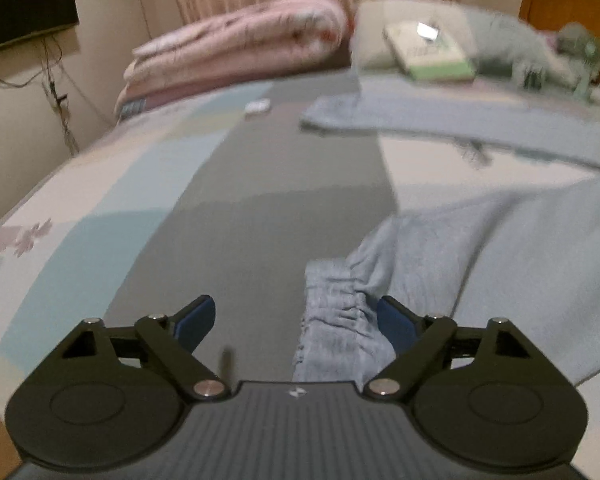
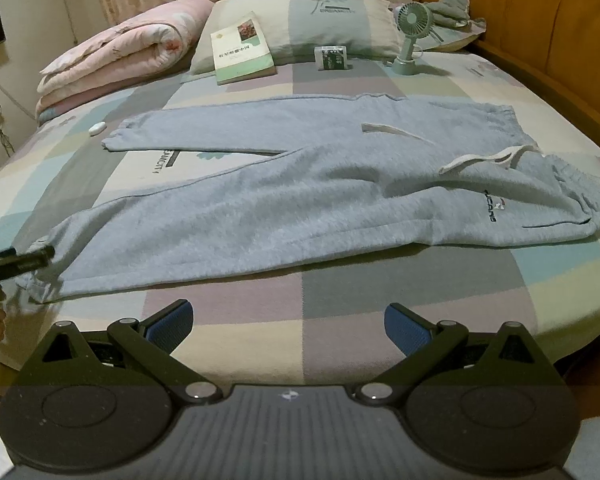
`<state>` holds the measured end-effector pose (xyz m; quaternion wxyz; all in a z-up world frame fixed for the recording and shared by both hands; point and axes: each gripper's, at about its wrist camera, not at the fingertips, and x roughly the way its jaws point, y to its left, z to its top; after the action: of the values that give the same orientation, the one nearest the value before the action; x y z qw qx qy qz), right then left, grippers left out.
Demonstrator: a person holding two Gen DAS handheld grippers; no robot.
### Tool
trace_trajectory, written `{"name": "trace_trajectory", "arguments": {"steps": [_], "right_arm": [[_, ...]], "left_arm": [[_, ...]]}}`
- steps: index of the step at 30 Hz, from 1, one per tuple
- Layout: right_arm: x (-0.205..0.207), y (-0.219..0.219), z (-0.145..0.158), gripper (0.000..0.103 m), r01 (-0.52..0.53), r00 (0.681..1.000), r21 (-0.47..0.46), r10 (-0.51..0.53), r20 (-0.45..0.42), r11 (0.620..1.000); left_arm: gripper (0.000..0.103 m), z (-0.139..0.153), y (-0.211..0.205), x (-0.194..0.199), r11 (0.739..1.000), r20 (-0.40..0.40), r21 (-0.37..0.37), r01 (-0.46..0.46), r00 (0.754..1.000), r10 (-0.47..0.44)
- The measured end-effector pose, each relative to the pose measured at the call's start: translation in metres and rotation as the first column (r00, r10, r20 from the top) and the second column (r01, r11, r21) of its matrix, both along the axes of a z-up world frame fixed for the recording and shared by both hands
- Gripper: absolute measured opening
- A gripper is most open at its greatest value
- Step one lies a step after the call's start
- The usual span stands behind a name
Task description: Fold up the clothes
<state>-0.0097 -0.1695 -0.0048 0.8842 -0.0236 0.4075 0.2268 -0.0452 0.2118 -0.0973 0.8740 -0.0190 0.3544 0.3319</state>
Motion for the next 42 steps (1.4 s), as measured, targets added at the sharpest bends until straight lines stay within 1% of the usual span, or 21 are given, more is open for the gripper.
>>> {"name": "trace_trajectory", "arguments": {"steps": [1, 3, 4, 8, 11, 12, 14, 15, 16, 18, 20, 22, 23, 25, 28, 30, 32, 35, 37, 41, 42], "right_arm": [[0.001, 0.0, -0.001, 0.103, 0.002, 1.0, 0.0, -0.002, -0.002, 1.0], [0.002, -0.001, -0.002, 0.103, 0.005, 1.0, 0.0, -0.005, -0.01, 1.0], [0.002, -0.001, -0.003, 0.103, 0.004, 1.0, 0.0, -0.004, -0.013, 1.0], [0.002, 0.001, -0.005, 0.103, -0.003, 1.0, -0.003, 0.003, -0.02, 1.0], [0.003, 0.003, -0.006, 0.103, -0.01, 1.0, -0.004, 0.009, -0.022, 1.0], [0.003, 0.003, -0.007, 0.103, -0.009, 1.0, -0.004, 0.009, -0.023, 1.0], [0.003, 0.003, -0.007, 0.103, -0.008, 1.0, -0.005, 0.008, -0.024, 1.0], [0.003, 0.002, -0.007, 0.103, -0.006, 1.0, -0.005, 0.006, -0.025, 1.0], [0.004, 0.002, -0.007, 0.103, -0.004, 1.0, -0.004, 0.004, -0.026, 1.0], [0.004, 0.001, -0.008, 0.103, -0.001, 1.0, -0.005, 0.001, -0.027, 1.0], [0.004, 0.002, -0.008, 0.103, -0.002, 1.0, -0.006, 0.002, -0.029, 1.0], [0.004, 0.002, -0.009, 0.103, -0.004, 1.0, -0.006, 0.004, -0.03, 1.0], [0.004, 0.003, -0.009, 0.103, -0.004, 1.0, -0.007, 0.004, -0.031, 1.0], [0.004, 0.002, -0.01, 0.103, -0.003, 1.0, -0.006, 0.003, -0.031, 1.0], [0.004, 0.0, -0.009, 0.103, 0.0, 1.0, 0.0, 0.0, -0.029, 1.0], [0.005, 0.0, -0.01, 0.103, 0.002, 1.0, 0.002, -0.002, -0.03, 1.0], [0.005, -0.001, -0.011, 0.103, 0.003, 1.0, 0.005, -0.003, -0.031, 1.0], [0.005, -0.001, -0.011, 0.103, 0.003, 0.999, 0.005, -0.003, -0.034, 1.0], [0.006, -0.001, -0.011, 0.103, 0.003, 0.999, 0.004, -0.003, -0.035, 1.0], [0.006, -0.001, -0.011, 0.103, 0.005, 0.999, 0.003, -0.005, -0.035, 1.0], [0.007, -0.001, -0.011, 0.103, 0.006, 0.999, 0.005, -0.006, -0.037, 1.0]], "left_arm": [[0.088, -0.003, 0.001, -0.001, 1.0, -0.009, -0.009, -0.007, 1.0, 0.007], [0.087, -0.003, 0.005, -0.005, 0.999, 0.004, -0.053, -0.013, 1.0, 0.014], [0.085, 0.001, 0.008, -0.009, 0.997, 0.026, -0.077, -0.009, 1.0, 0.011], [0.085, 0.018, 0.021, -0.019, 0.988, 0.117, -0.154, 0.013, 0.993, 0.005], [0.082, 0.016, 0.04, -0.016, 0.978, 0.12, -0.207, -0.035, 0.991, 0.061], [0.074, 0.015, 0.046, -0.015, 0.973, 0.12, -0.226, -0.049, 0.99, 0.078], [0.07, 0.005, 0.056, -0.008, 0.958, 0.095, -0.282, -0.048, 0.992, 0.078], [0.07, 0.001, 0.056, -0.005, 0.955, 0.089, -0.294, -0.035, 0.994, 0.064], [0.07, -0.001, 0.055, -0.003, 0.958, 0.094, -0.286, -0.024, 0.994, 0.053], [0.069, -0.001, 0.049, 0.0, 0.958, 0.089, -0.284, 0.03, 0.996, -0.005], [0.069, -0.004, 0.038, 0.005, 0.966, 0.065, -0.247, 0.073, 0.996, -0.058], [0.055, -0.003, 0.031, 0.008, 0.968, 0.055, -0.23, 0.1, 0.994, -0.09], [0.041, -0.002, 0.029, 0.009, 0.967, 0.056, -0.23, 0.108, 0.994, -0.097], [0.035, 0.001, 0.026, 0.01, 0.966, 0.057, -0.229, 0.121, 0.992, -0.111], [0.033, 0.008, 0.023, 0.013, 0.975, 0.05, -0.197, 0.106, 0.994, -0.099], [0.03, 0.014, 0.023, 0.014, 0.984, 0.053, -0.153, 0.096, 0.995, -0.089], [0.03, 0.02, 0.026, 0.015, 0.989, 0.063, -0.121, 0.082, 0.995, -0.075], [0.031, 0.028, 0.038, 0.014, 0.988, 0.089, -0.139, 0.069, 0.994, -0.057], [0.039, 0.031, 0.043, 0.017, 0.99, 0.091, -0.128, 0.059, 0.995, -0.047], [0.042, 0.034, 0.05, 0.017, 0.996, 0.067, -0.09, -0.009, 0.998, 0.015], [0.045, 0.034, 0.05, 0.016, 0.997, 0.063, -0.08, -0.014, 0.998, 0.019]]}}
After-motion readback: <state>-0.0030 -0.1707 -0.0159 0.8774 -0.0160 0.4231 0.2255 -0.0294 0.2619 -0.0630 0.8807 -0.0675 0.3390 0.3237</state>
